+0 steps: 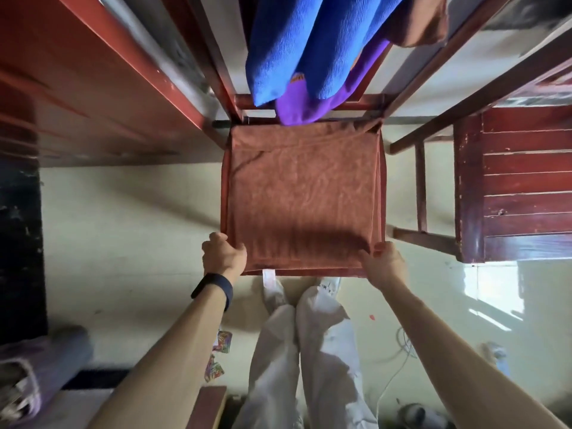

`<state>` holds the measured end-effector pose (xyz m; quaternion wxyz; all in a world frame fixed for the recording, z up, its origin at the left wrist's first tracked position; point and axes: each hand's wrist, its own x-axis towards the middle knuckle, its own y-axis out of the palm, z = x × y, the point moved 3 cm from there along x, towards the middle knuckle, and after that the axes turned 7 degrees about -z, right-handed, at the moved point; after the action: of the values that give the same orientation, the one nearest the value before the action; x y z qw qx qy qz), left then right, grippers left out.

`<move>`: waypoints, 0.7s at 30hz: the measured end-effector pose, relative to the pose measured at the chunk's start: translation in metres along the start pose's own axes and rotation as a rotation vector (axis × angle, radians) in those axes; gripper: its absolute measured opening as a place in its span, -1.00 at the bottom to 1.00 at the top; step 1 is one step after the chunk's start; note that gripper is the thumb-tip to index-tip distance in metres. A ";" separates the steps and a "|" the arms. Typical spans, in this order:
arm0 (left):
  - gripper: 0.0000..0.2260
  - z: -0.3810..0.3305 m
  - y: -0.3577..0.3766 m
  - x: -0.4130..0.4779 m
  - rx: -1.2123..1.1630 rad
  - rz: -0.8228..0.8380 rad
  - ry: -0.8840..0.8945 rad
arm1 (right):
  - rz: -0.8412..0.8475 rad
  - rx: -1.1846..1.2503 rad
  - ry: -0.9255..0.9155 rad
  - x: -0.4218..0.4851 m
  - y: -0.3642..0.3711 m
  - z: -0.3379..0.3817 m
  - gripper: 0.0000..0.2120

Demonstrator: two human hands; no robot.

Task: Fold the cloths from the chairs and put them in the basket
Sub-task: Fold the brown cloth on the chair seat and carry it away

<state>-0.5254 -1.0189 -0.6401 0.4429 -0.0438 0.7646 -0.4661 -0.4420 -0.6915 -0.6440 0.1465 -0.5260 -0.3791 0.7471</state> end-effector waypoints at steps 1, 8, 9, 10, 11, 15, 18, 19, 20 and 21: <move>-0.63 0.009 0.006 0.000 0.019 -0.006 -0.019 | -0.007 -0.038 -0.009 0.000 0.007 -0.008 -0.57; -0.79 0.024 0.013 0.012 0.038 -0.035 -0.030 | -0.063 0.033 0.073 0.010 0.022 -0.015 -0.77; -0.81 0.023 0.010 0.014 0.037 -0.001 -0.045 | -0.059 0.041 0.082 0.011 0.021 -0.014 -0.78; -0.83 0.022 0.007 0.014 0.017 0.030 -0.065 | -0.056 0.056 0.082 0.010 0.018 -0.012 -0.76; -0.84 0.022 0.002 0.014 -0.033 0.052 -0.091 | -0.057 0.086 0.082 0.009 0.015 -0.011 -0.74; -0.87 0.027 -0.019 0.002 -0.488 0.177 -0.251 | -0.033 0.420 0.070 0.001 -0.005 -0.012 -0.85; -0.80 0.037 -0.027 -0.011 -0.613 0.291 -0.272 | -0.100 0.466 -0.013 -0.004 -0.022 -0.020 -0.91; -0.80 0.041 -0.027 -0.014 -0.614 0.296 -0.270 | -0.125 0.438 -0.028 -0.004 -0.026 -0.024 -0.88; -0.81 0.045 -0.024 -0.016 -0.608 0.290 -0.270 | -0.135 0.414 -0.028 -0.003 -0.027 -0.028 -0.86; -0.82 0.049 -0.018 -0.017 -0.600 0.277 -0.275 | -0.131 0.404 -0.024 -0.002 -0.025 -0.031 -0.85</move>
<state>-0.4860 -1.0539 -0.6236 0.5681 -0.1303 0.7993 -0.1462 -0.4176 -0.6634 -0.6293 0.2927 -0.4510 -0.2570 0.8031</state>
